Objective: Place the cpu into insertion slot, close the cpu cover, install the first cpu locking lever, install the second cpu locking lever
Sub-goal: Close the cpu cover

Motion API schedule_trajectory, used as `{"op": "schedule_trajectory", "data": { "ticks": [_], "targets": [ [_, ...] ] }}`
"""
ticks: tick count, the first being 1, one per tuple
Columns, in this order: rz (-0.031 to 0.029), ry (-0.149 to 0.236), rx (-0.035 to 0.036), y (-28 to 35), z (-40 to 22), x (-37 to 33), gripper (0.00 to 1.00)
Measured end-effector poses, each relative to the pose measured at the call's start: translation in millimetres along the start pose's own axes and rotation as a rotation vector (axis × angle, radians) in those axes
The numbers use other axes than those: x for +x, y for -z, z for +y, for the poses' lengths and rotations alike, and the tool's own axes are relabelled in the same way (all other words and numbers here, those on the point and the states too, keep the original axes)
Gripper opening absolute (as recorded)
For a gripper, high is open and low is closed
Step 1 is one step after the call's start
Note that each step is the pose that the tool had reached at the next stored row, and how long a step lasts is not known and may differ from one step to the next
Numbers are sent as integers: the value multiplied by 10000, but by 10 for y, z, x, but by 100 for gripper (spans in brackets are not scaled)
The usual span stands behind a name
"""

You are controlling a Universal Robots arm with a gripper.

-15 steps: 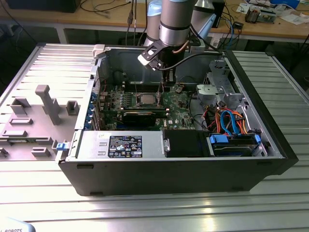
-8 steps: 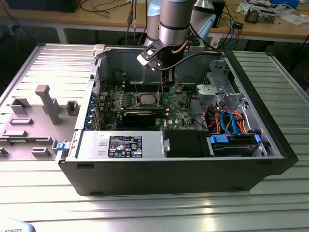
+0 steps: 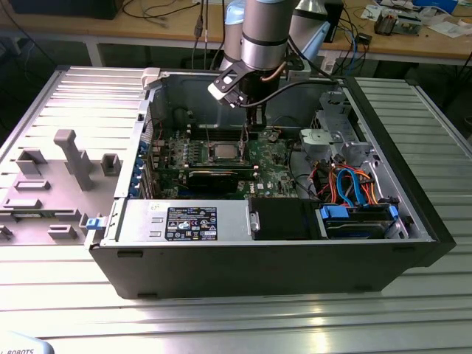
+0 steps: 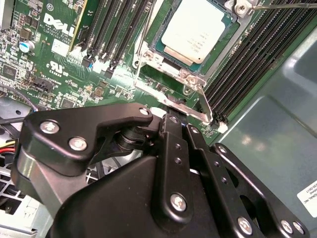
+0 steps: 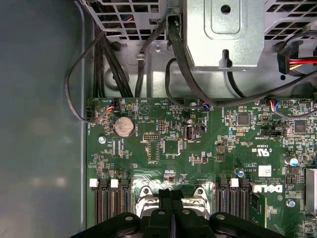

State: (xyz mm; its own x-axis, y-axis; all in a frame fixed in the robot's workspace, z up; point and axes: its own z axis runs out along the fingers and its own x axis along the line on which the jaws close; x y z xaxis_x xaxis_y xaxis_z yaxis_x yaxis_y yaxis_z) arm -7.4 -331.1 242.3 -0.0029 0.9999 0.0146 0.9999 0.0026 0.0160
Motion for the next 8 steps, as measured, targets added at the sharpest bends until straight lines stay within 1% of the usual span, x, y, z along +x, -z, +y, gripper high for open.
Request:
{"op": "schedule_trajectory", "data": {
  "ticks": [8],
  "targets": [
    [0,0,0,1,-29,0,11]
  ]
}}
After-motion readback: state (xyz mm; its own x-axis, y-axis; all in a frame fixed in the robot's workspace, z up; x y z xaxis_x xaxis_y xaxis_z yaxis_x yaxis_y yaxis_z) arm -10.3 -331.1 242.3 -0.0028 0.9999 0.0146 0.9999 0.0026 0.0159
